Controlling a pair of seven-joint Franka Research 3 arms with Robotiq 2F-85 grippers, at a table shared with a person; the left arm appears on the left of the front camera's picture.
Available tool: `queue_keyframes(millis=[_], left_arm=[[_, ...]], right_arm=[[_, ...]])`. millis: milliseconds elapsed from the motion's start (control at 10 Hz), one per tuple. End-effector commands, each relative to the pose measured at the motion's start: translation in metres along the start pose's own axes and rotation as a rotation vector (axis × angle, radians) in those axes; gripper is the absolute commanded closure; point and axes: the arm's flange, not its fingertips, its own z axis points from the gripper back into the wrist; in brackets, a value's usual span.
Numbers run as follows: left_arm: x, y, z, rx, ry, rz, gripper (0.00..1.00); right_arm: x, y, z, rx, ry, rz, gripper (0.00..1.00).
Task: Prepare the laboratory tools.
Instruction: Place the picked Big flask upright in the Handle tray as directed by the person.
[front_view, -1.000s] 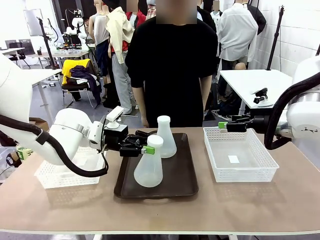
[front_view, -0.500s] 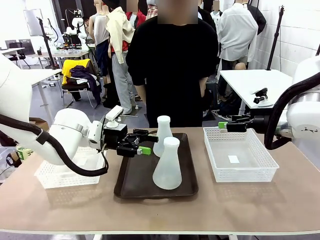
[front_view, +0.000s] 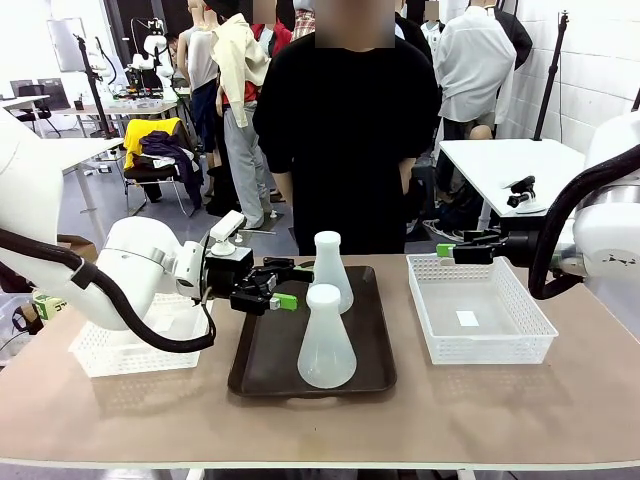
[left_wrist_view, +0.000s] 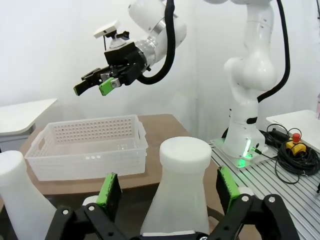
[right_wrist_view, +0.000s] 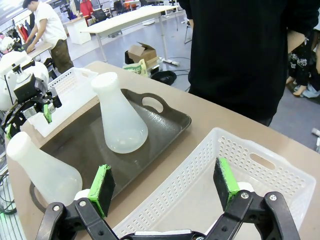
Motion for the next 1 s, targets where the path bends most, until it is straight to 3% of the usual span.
queue_keyframes(millis=[0, 200, 300, 900], left_arm=[[-0.0001, 0.0007, 0.0018, 0.011, 0.005, -0.004, 0.00], [-0.0015, 0.0044, 0.0020, 0.020, 0.051, 0.067, 0.00], [-0.0002, 0.0002, 0.0007, 0.002, 0.001, 0.000, 0.00], [-0.0002, 0.0002, 0.0007, 0.002, 0.001, 0.000, 0.00]], right_arm=[[-0.0010, 0.0015, 0.0005, -0.006, 0.007, -0.010, 0.00], [-0.0010, 0.0015, 0.0005, -0.006, 0.007, -0.010, 0.00], [-0.0010, 0.0015, 0.0005, -0.006, 0.007, -0.010, 0.00], [-0.0010, 0.0015, 0.0005, -0.006, 0.007, -0.010, 0.00]])
